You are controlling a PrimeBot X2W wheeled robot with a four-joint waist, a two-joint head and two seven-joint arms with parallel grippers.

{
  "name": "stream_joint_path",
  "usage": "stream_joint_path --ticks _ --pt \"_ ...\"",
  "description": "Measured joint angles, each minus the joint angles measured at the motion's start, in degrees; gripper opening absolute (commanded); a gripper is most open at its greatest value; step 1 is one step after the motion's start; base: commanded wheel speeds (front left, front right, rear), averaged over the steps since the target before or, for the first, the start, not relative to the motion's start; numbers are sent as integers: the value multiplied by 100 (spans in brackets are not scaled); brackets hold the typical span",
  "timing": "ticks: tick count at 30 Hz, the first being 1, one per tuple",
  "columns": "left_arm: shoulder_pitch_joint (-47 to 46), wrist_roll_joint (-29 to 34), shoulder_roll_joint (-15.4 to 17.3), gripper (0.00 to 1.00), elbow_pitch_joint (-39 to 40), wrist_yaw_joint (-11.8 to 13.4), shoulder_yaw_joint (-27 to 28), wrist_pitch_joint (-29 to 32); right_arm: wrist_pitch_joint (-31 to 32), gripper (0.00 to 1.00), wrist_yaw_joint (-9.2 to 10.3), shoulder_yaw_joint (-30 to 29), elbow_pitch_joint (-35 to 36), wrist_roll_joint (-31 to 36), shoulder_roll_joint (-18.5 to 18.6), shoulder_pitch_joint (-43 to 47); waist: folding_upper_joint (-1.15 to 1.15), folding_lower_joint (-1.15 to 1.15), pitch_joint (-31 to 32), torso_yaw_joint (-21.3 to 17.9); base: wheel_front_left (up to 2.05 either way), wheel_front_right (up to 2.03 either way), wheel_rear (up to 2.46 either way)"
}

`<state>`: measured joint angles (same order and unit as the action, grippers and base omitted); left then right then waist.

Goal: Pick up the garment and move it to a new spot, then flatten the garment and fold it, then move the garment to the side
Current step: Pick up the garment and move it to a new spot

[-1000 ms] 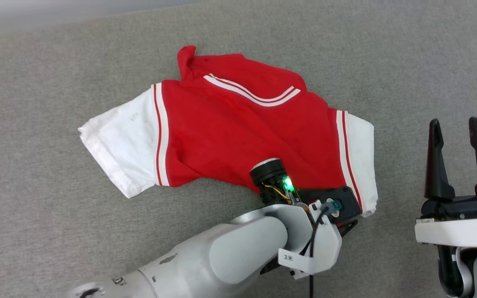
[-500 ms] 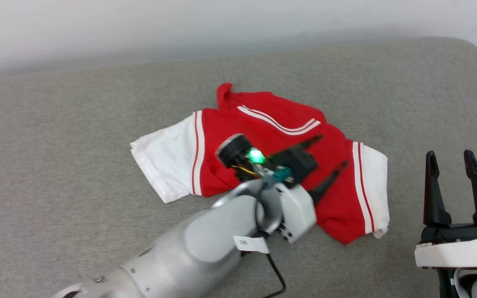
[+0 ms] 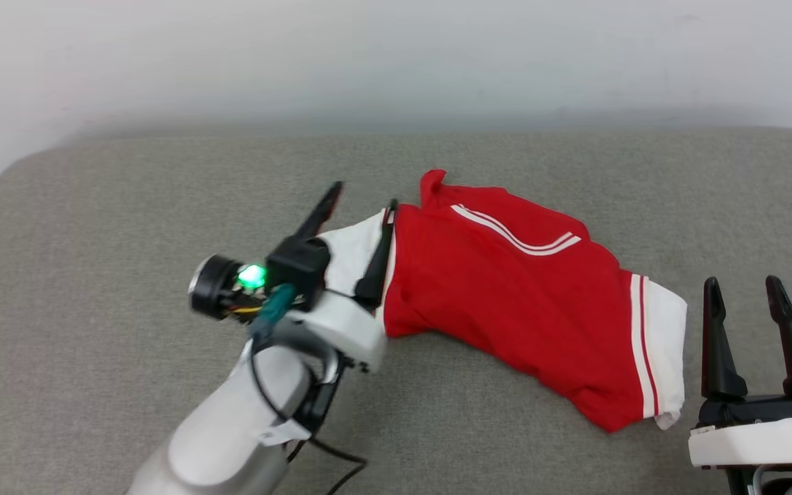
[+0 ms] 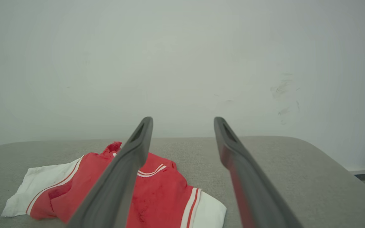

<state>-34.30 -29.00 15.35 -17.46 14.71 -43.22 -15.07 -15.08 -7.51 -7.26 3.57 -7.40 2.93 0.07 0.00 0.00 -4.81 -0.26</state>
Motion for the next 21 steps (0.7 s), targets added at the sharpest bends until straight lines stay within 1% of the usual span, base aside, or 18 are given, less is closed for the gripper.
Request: stream_joint_path --ticks 3,6,11,15,21 --pt "466 225 108 100 358 68 530 0 -1 100 0 -3 -14 -15 -1 29 0 0 68 100 0 0 0" --pt "953 436 197 100 625 70 1029 0 0 100 0 -12 -30 -67 -1 71 0 0 124 183 0 0 0" --pt "1741 749 207 100 936 42 1779 0 0 100 0 -16 -75 -124 0 125 0 0 202 268 0 0 0" --pt "2347 981 126 100 1078 -40 2292 0 0 100 0 0 -126 -148 -1 213 0 0 268 297 0 0 0" --pt "2982 1308 -148 100 1207 -211 2950 0 0 100 0 2 -196 -179 0 318 0 0 351 317 0 0 0"
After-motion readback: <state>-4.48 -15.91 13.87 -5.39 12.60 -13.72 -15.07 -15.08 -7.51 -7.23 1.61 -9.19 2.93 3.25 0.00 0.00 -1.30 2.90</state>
